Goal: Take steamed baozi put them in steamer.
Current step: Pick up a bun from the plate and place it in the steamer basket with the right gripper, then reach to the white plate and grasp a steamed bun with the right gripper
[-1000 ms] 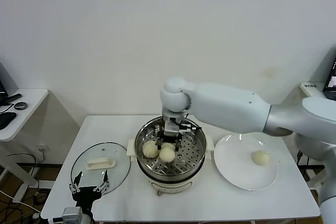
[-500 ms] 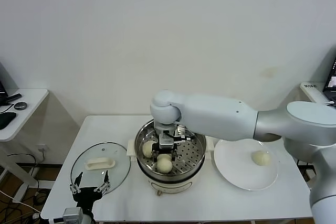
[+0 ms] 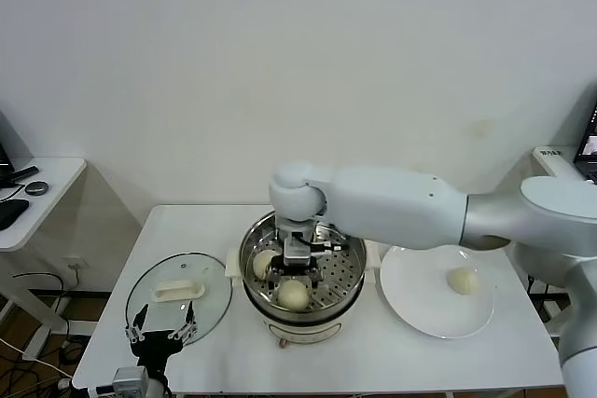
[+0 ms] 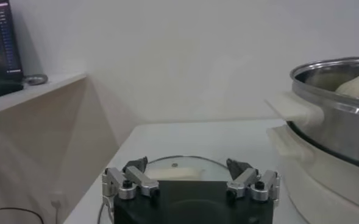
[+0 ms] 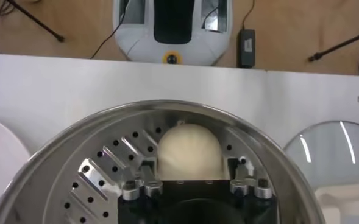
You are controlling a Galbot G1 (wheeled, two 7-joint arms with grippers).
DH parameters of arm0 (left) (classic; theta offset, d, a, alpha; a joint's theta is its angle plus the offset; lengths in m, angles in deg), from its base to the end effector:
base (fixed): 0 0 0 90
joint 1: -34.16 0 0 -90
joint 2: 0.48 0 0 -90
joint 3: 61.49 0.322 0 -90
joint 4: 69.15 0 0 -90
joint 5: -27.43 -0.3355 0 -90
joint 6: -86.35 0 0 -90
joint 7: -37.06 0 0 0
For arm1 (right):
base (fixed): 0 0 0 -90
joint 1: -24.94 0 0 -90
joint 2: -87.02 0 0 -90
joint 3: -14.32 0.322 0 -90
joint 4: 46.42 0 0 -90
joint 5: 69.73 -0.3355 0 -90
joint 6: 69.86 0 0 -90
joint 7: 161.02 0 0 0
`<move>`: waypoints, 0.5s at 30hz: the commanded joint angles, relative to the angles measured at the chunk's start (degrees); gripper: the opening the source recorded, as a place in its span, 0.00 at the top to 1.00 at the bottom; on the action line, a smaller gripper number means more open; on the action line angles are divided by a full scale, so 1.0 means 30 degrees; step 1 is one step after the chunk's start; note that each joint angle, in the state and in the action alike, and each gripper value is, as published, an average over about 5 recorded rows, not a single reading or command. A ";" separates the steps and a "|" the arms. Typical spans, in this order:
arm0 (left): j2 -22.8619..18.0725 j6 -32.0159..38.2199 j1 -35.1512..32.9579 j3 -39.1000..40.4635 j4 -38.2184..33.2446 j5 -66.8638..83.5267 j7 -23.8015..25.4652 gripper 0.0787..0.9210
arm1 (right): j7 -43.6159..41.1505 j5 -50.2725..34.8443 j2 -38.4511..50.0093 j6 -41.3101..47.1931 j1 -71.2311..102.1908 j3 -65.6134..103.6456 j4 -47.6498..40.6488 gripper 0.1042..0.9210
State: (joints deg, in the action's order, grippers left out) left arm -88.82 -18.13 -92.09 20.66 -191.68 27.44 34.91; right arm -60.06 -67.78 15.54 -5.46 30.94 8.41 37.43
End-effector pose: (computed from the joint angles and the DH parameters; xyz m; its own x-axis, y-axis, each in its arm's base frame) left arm 0.1430 0.0427 -0.2789 -0.9408 -0.1578 0.3000 -0.1286 0.9850 0.1151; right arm 0.4388 0.2009 -0.0807 0.1093 -0.0792 0.9908 0.0090 -0.9967 -0.0806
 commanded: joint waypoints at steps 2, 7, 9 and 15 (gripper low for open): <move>0.0034 -0.0018 -0.0012 -0.0019 -0.0047 -0.0006 0.0042 0.12 | 0.0129 -0.0916 0.2322 0.2103 -0.1122 0.1613 0.0741 0.13; 0.0114 -0.0170 0.0027 -0.0059 -0.0360 0.0300 0.0216 0.12 | 0.0728 -0.3911 0.5609 0.7829 -0.1874 0.3282 0.0645 0.12; 0.0198 -0.0299 0.0027 -0.0069 -0.0522 0.0583 0.0308 0.12 | 0.1143 -0.5580 0.7015 1.1414 -0.1968 0.3911 0.0543 0.12; 0.0460 -0.0445 -0.0020 -0.0241 -0.0638 0.0951 0.0376 0.12 | 0.1231 -0.6325 1.0659 1.7538 -0.0644 0.6217 -0.0709 0.12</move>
State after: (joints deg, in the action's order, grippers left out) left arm -87.88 -19.10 -91.98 20.18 -193.09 28.84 35.91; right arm -57.84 -78.79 31.44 19.17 27.47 18.21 37.75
